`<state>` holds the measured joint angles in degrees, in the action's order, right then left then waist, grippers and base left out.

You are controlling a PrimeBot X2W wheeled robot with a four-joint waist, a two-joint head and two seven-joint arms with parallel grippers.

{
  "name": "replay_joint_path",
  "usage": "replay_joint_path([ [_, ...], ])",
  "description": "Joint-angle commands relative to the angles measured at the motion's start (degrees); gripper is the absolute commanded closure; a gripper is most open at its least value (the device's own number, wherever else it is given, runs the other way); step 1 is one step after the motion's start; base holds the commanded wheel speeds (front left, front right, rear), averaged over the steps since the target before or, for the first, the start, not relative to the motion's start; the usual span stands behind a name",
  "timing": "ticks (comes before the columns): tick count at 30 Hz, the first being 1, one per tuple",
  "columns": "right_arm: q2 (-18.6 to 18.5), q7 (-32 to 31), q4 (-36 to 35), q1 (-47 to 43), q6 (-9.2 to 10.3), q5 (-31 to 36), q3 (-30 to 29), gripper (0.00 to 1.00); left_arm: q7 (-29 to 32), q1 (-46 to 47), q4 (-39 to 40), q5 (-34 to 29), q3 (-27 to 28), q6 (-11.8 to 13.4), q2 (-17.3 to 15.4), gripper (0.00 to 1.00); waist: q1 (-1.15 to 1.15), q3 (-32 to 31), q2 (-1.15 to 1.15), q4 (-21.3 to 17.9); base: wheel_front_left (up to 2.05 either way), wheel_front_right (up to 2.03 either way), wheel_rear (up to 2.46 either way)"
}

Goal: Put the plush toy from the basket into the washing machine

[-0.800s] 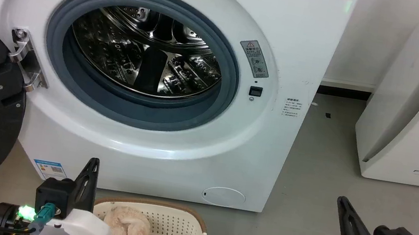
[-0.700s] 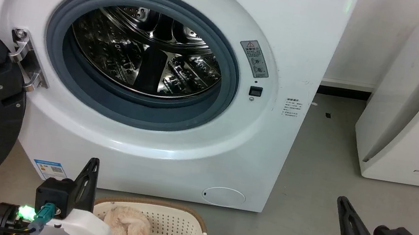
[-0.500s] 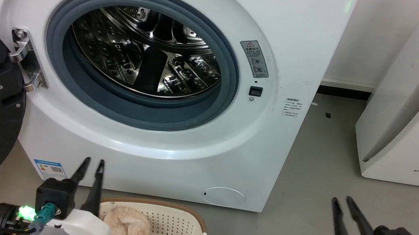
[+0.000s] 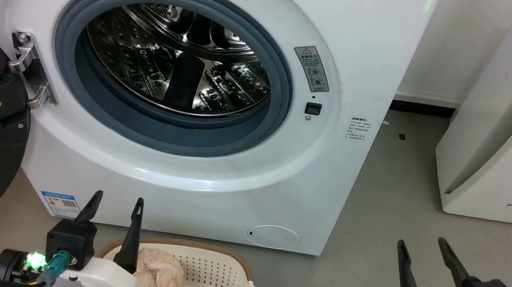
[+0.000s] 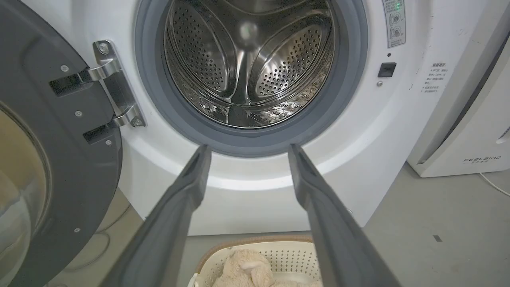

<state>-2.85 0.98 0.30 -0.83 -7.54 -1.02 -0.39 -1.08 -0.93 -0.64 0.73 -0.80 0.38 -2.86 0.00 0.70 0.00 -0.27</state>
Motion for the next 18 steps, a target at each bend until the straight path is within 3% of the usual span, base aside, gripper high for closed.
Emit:
replay_joint_path([
  [1, 0.0, 0.68, -0.23, 0.18, 0.01, -0.27, -0.25, 0.0, -0.56, 0.05, -0.35, 0.52, -0.12, 0.22, -0.01, 0.0, 0.0, 0.19, 0.0, -0.07, 0.0, 0.0, 0.0],
  [18, -0.01, 2.72, -1.64, 1.42, 0.01, -1.49, -1.25, 0.0, -2.6, 2.22, -4.91, 1.27, -1.66, -0.73, -0.06, 0.0, 0.0, 4.07, 0.0, -0.95, 0.0, 0.0, 0.0],
])
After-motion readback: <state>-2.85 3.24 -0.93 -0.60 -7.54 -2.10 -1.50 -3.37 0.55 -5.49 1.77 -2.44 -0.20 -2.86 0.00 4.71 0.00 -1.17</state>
